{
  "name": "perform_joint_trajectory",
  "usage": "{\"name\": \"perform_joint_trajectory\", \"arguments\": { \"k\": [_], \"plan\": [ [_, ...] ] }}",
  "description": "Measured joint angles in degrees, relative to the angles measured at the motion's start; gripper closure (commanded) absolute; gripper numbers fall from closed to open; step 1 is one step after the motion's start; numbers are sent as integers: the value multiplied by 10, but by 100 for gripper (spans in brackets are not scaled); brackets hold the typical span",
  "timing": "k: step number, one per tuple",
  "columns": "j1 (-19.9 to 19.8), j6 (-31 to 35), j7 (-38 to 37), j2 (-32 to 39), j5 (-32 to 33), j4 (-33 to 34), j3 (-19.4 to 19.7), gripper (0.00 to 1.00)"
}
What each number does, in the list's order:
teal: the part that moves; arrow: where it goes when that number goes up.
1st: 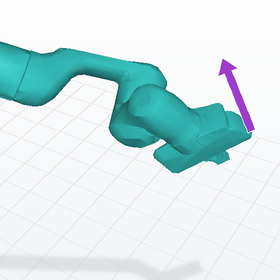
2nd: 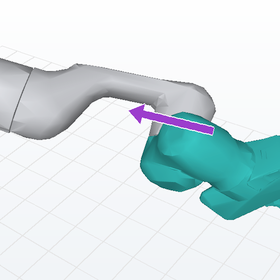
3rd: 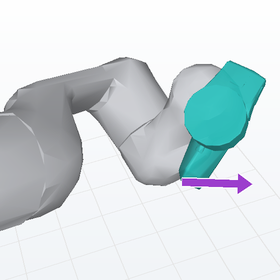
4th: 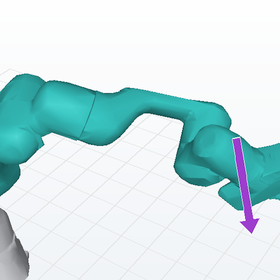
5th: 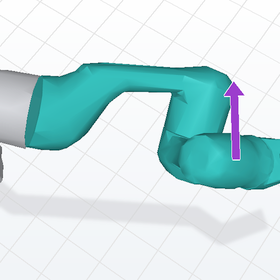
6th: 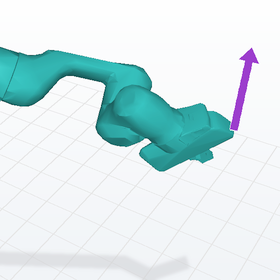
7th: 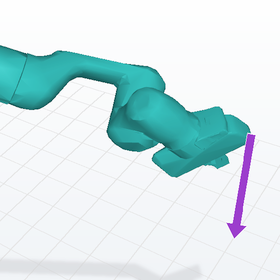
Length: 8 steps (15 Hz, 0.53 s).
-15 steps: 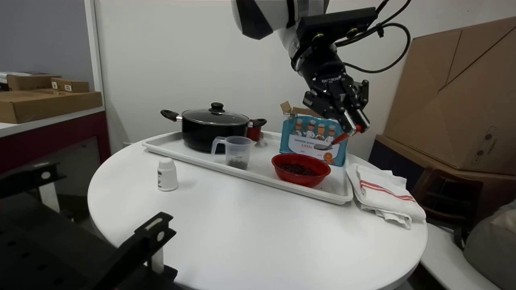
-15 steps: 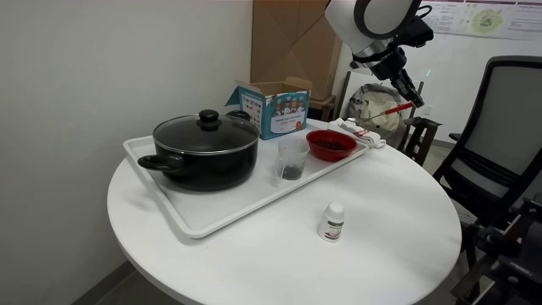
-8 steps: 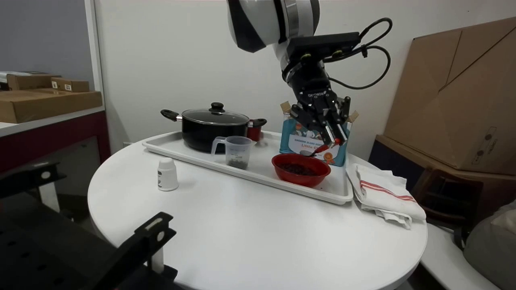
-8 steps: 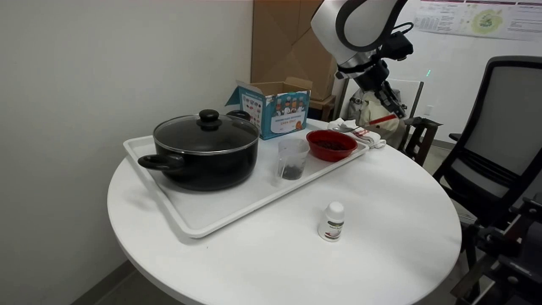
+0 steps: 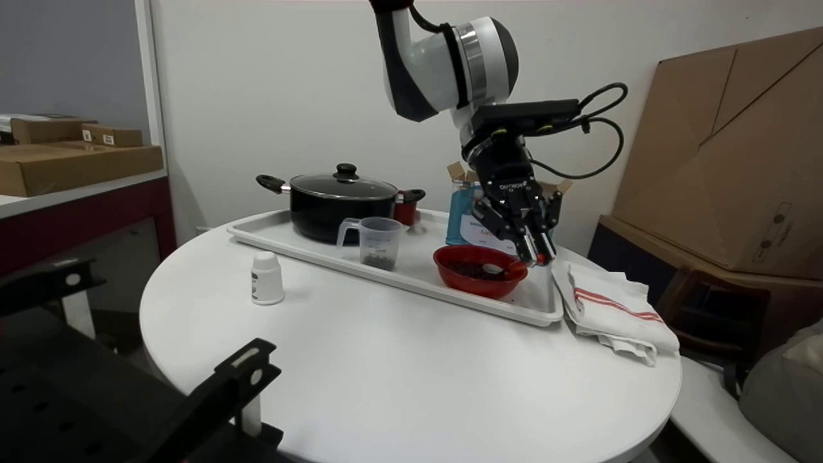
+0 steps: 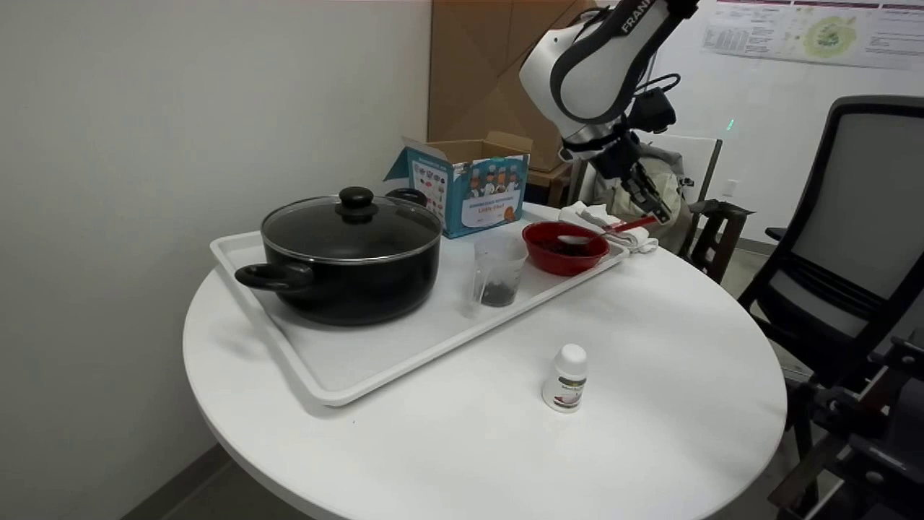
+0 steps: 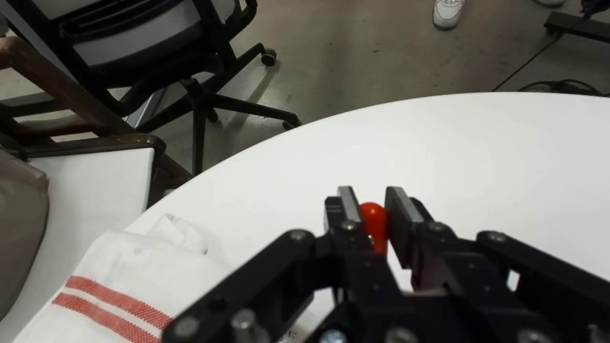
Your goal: Scoop some things from the red bowl and put them into the jug
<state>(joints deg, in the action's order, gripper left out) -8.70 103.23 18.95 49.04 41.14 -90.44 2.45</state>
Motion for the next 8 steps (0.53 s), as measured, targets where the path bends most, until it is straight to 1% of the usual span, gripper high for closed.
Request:
{"name": "perform_joint_trajectory", "arguments": {
  "k": [8],
  "plan": [
    [7, -37, 17, 78, -15, 87, 1, 90]
  ]
}}
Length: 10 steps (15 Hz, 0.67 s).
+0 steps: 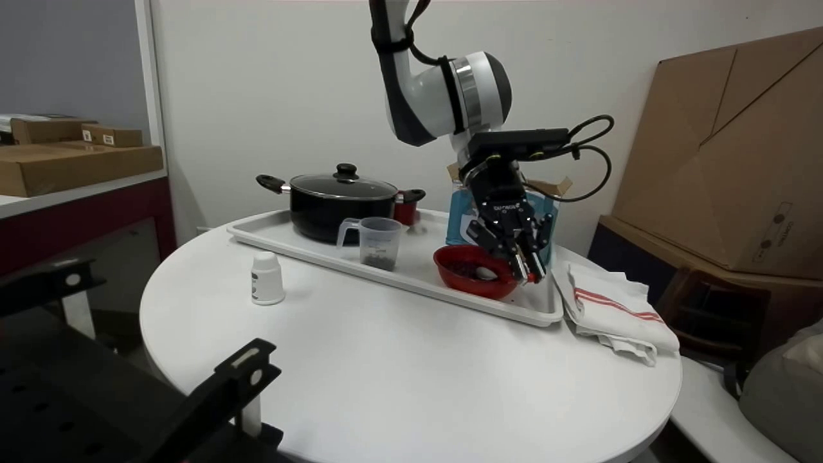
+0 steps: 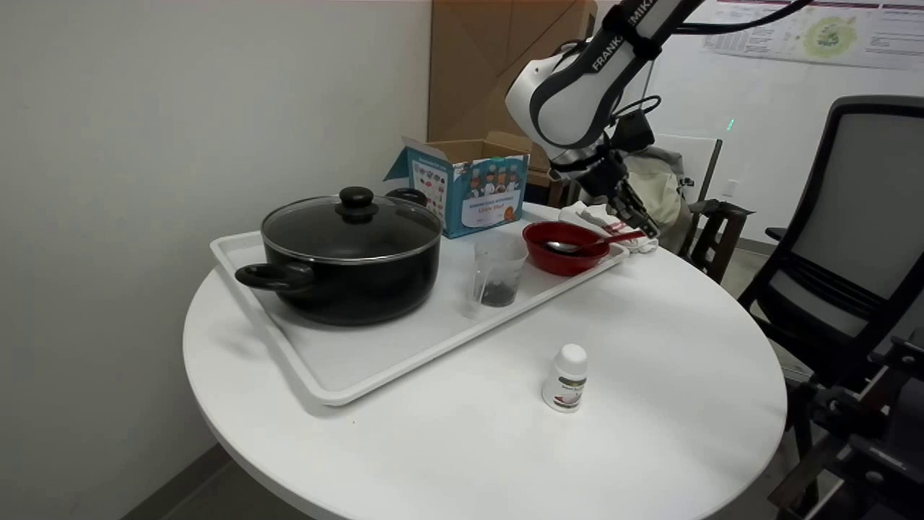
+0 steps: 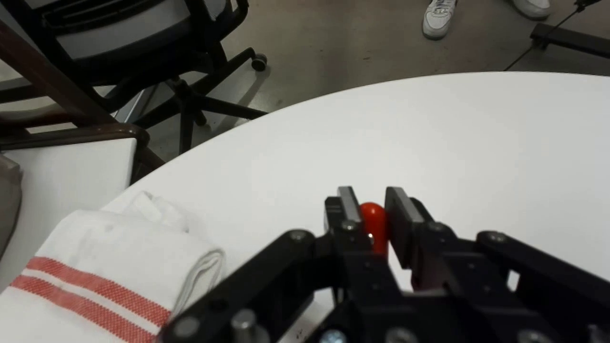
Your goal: Scoop some things from the red bowl and put them into the jug
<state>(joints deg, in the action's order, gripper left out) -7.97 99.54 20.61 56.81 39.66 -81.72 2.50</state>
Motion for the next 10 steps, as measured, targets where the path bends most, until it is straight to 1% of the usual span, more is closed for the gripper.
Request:
{"name": "perform_joint_trajectory", "arguments": {
  "k": [7, 8, 9, 10],
  "plan": [
    [16, -17, 7, 21, -6, 36, 0, 89],
    [18, -17, 9, 21, -7, 39, -1, 57],
    [19, -17, 10, 21, -9, 42, -1, 53],
    [21, -18, 11, 21, -12, 45, -1, 48]
  ]
}}
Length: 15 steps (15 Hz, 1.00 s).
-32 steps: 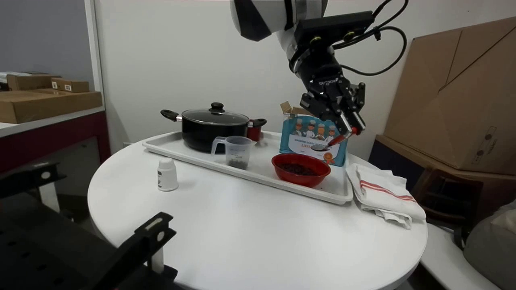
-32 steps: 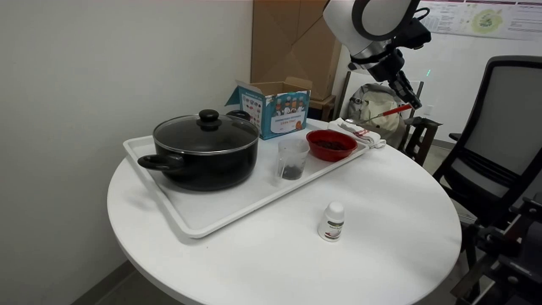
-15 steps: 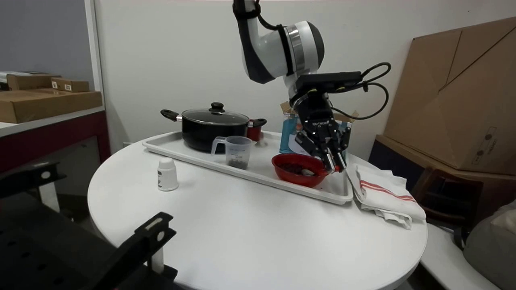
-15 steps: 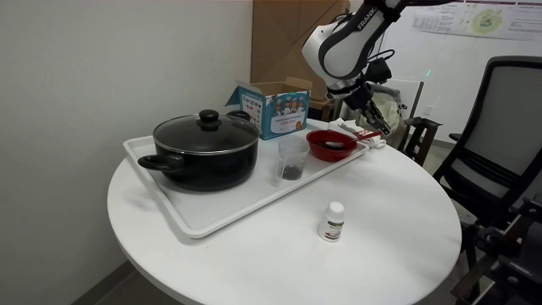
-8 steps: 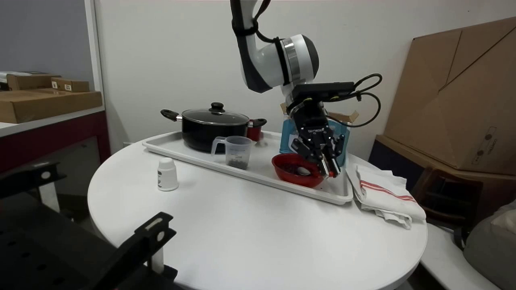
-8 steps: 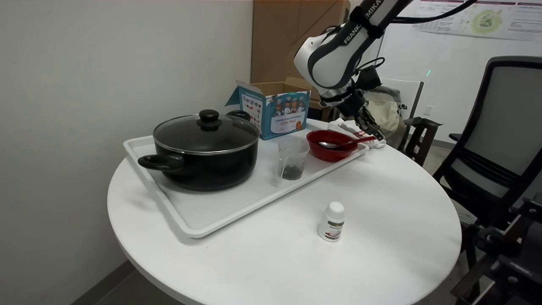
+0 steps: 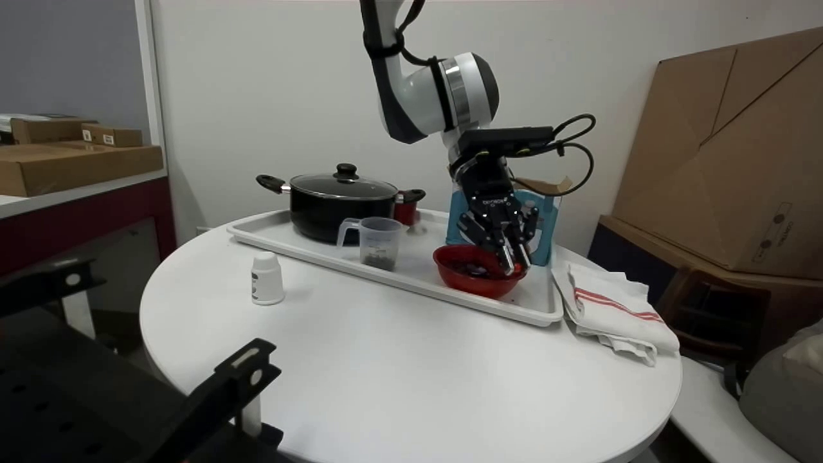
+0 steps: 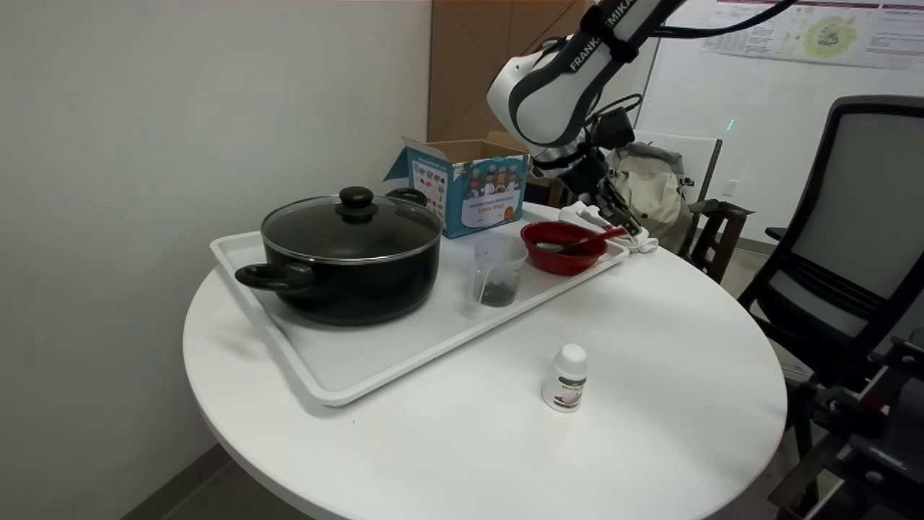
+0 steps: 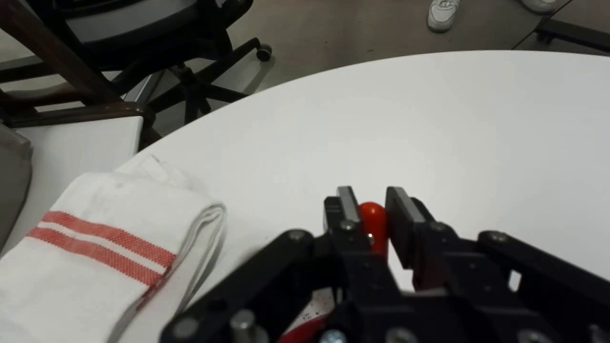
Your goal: Scoop some things from the red bowl and put them into the jug
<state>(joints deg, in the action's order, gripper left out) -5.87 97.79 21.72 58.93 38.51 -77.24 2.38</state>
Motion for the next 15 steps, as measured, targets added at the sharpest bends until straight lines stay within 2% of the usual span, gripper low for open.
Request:
{"name": "perform_joint_trajectory", "arguments": {
  "k": [4, 7, 11, 15],
  "plan": [
    [6, 0, 2, 0, -10, 5, 0, 18],
    [6, 1, 5, -2, -16, 6, -1, 0],
    [5, 22, 6, -31, -33, -7, -2, 0],
    [-2, 70, -3, -113, -65, -76, -2, 0]
  ]
}}
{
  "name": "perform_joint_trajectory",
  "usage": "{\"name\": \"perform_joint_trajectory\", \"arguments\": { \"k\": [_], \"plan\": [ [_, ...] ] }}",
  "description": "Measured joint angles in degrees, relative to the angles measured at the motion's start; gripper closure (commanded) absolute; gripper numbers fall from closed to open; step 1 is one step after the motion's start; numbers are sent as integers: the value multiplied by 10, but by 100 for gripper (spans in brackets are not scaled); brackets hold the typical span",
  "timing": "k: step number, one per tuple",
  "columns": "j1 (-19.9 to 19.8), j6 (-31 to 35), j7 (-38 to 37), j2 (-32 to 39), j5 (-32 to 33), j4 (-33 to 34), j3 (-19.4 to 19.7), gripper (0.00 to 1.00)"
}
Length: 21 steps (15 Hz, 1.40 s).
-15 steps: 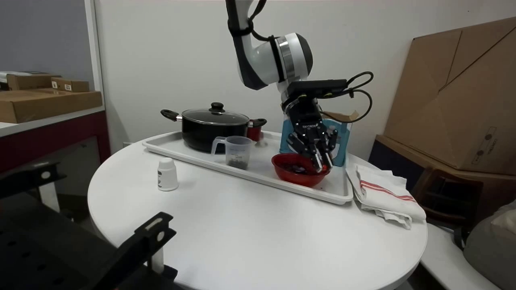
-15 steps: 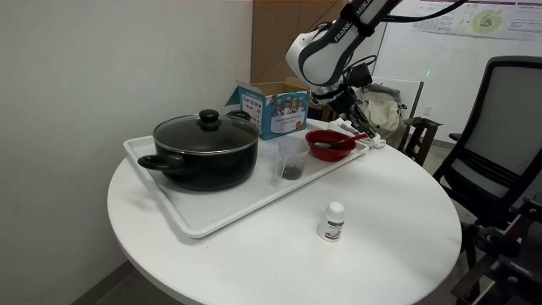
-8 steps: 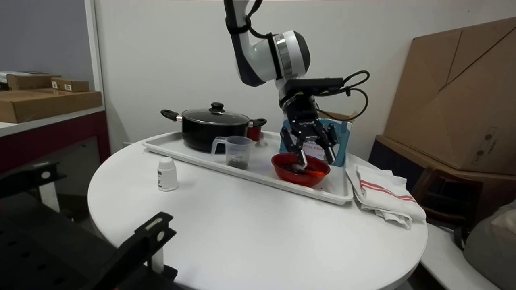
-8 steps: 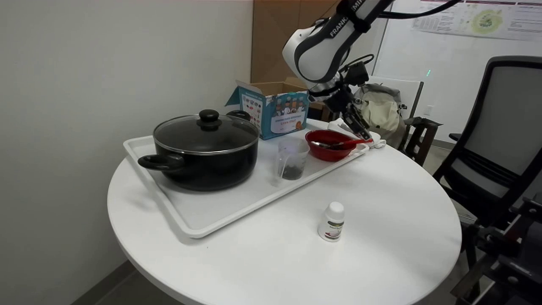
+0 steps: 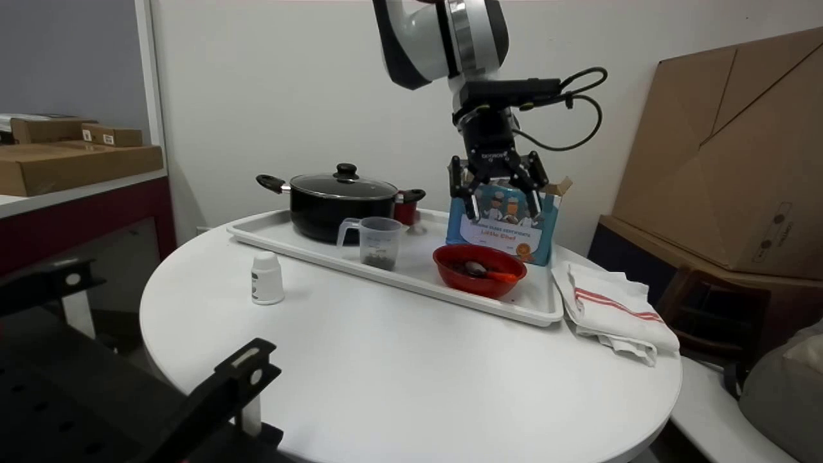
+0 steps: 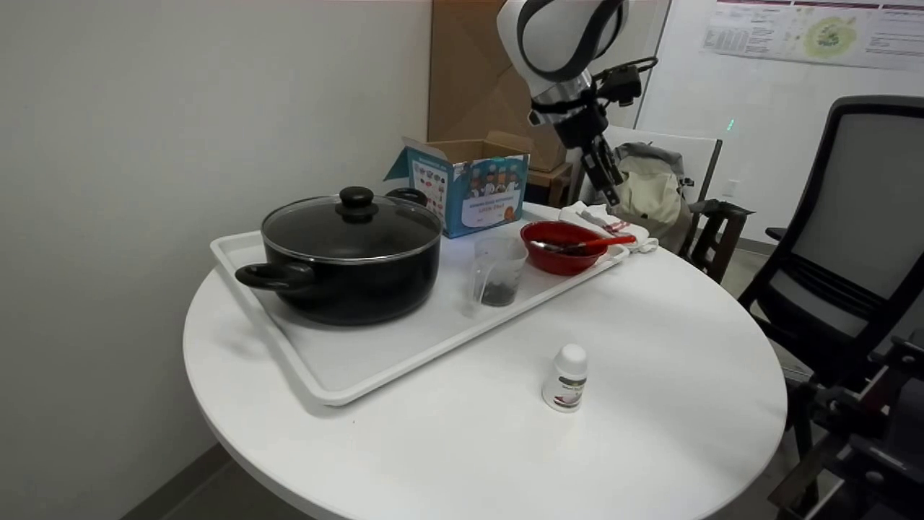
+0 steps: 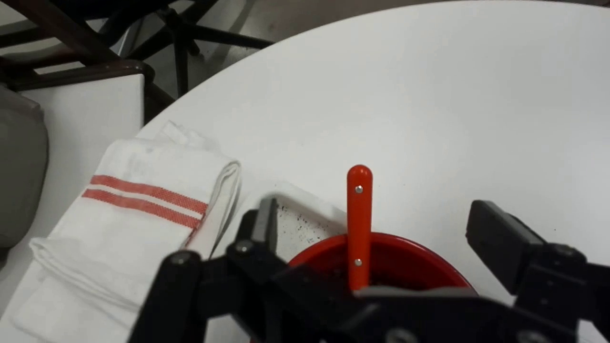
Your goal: Scoop some things from the red bowl and put them into the jug
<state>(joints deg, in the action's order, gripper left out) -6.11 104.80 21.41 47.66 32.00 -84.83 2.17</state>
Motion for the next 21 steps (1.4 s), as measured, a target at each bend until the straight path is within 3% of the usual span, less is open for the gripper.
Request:
{"name": "perform_joint_trajectory", "arguments": {
  "k": [8, 19, 21],
  "plan": [
    [-27, 140, -74, -204, -65, -208, 18, 0],
    [-23, 333, -58, -488, -87, -541, 17, 0],
    [-21, 333, -58, -509, -87, -560, 18, 0]
  ]
}}
